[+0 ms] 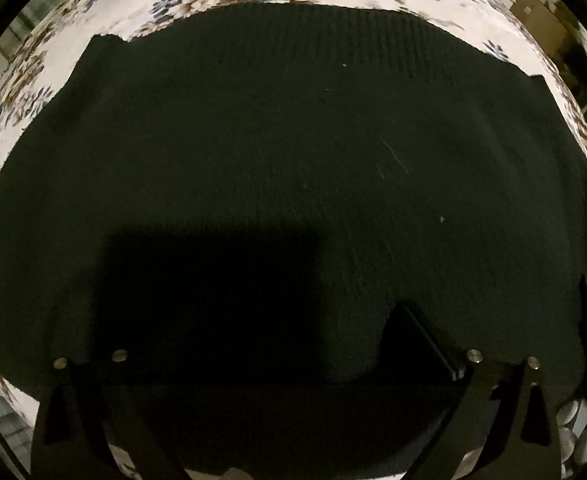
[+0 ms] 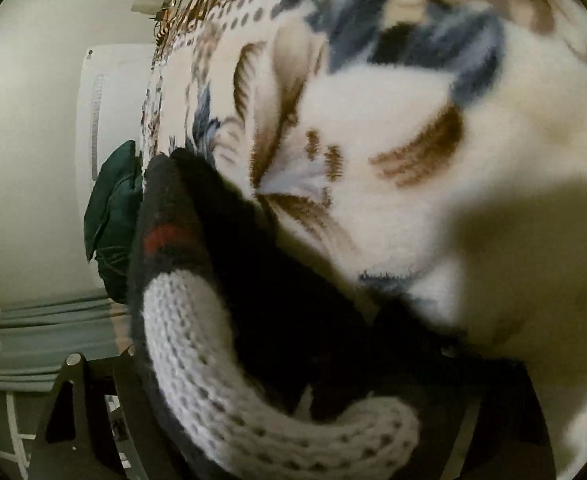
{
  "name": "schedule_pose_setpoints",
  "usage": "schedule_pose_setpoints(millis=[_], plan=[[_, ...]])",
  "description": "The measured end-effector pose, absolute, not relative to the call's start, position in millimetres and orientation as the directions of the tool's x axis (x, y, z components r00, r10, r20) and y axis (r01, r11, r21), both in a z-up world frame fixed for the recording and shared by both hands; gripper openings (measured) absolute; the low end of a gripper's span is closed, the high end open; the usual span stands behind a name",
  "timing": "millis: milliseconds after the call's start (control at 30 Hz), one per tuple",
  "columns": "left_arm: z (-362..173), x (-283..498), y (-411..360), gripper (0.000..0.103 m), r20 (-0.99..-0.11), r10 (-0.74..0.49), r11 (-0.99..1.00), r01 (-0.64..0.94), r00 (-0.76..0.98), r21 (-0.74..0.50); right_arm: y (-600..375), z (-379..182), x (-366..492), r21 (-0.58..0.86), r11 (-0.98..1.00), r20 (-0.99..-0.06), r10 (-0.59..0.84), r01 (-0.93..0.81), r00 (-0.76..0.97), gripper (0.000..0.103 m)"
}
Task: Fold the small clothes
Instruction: 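Press the folded sweater flat with the left gripper while the right gripper tucks a sleeve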
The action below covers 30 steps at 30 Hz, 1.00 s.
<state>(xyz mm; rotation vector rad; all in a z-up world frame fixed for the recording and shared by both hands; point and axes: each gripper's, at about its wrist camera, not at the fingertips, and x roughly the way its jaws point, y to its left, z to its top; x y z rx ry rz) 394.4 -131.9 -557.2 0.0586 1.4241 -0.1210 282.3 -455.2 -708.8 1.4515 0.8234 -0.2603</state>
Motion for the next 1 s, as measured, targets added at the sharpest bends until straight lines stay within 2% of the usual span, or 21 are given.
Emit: schedule_pose_setpoints(millis=[167, 267, 300, 333, 400, 433, 500, 567, 600, 633, 667, 800, 900, 1000], plan=[[-562.2, 392.4, -129.5, 0.103, -0.981, -0.069, 0.993, 0.110, 0.181, -0.050, -462.1, -710.9, 277.2, 0.770, 0.110, -0.624, 0.332, 0.628, 0.707, 0.095], [-564.9, 386.7, -127.2, 0.103, -0.978, -0.075, 0.992, 0.113, 0.194, -0.054, -469.1, -712.1, 282.0, 0.744, 0.105, -0.652, 0.329, 0.660, 0.683, 0.095], [-564.5, 387.3, -125.8, 0.103, -0.979, -0.076, 0.992, 0.115, 0.188, -0.054, -471.2, -710.2, 285.9, 0.734, 0.096, -0.662, 0.318, 0.672, 0.679, 0.091], [-562.8, 386.7, -125.8, 0.103, -0.981, -0.075, 0.992, 0.116, 0.179, -0.055, -471.4, -707.5, 287.5, 0.729, 0.095, -0.669, 0.307, 0.677, 0.677, 0.069], [-557.5, 387.5, -122.8, 0.103, -0.982, -0.081, 0.992, 0.108, 0.171, -0.063, -468.6, -693.5, 284.6, 0.716, 0.119, -0.689, 0.273, 0.688, 0.671, 0.049], [-554.2, 386.4, -120.9, 0.103, -0.980, -0.088, 0.992, 0.104, 0.176, -0.070, -466.6, -685.0, 281.0, 0.725, 0.123, -0.682, 0.260, 0.677, 0.683, 0.044], [-549.5, 384.2, -116.8, 0.103, -0.980, -0.079, 0.993, 0.098, 0.184, -0.062, -459.5, -662.5, 273.9, 0.748, 0.176, -0.663, 0.234, 0.640, 0.711, 0.041], [-549.7, 374.5, -109.5, 0.103, -0.979, -0.074, 0.995, 0.087, 0.192, -0.058, -455.9, -662.5, 266.2, 0.767, 0.177, -0.641, 0.236, 0.616, 0.731, 0.042], [-549.8, 372.1, -106.9, 0.103, -0.979, -0.074, 0.995, 0.084, 0.192, -0.058, -457.7, -671.8, 262.7, 0.771, 0.139, -0.634, 0.248, 0.621, 0.732, 0.047], [-548.5, 369.2, -102.8, 0.103, -0.978, -0.078, 0.995, 0.082, 0.192, -0.063, -459.7, -683.5, 258.9, 0.767, 0.098, -0.635, 0.260, 0.635, 0.727, 0.059], [-546.2, 367.0, -100.6, 0.103, -0.978, -0.075, 0.995, 0.085, 0.195, -0.059, -461.7, -693.3, 257.8, 0.755, 0.069, -0.644, 0.269, 0.652, 0.717, 0.063], [-543.0, 362.2, -93.2, 0.103, -0.977, -0.063, 0.994, 0.096, 0.202, -0.044, -459.7, -701.2, 259.0, 0.761, 0.007, -0.623, 0.284, 0.648, 0.729, 0.070], [-542.3, 380.6, -87.4, 0.103, -0.981, -0.068, 0.992, 0.115, 0.181, -0.047, -438.6, -697.1, 258.3, 0.759, -0.031, -0.601, 0.351, 0.650, 0.718, 0.076], [-542.6, 380.3, -85.4, 0.103, -0.982, -0.066, 0.988, 0.147, 0.176, -0.041, -414.1, -694.8, 257.0, 0.759, 0.022, -0.615, 0.352, 0.651, 0.706, 0.080]])
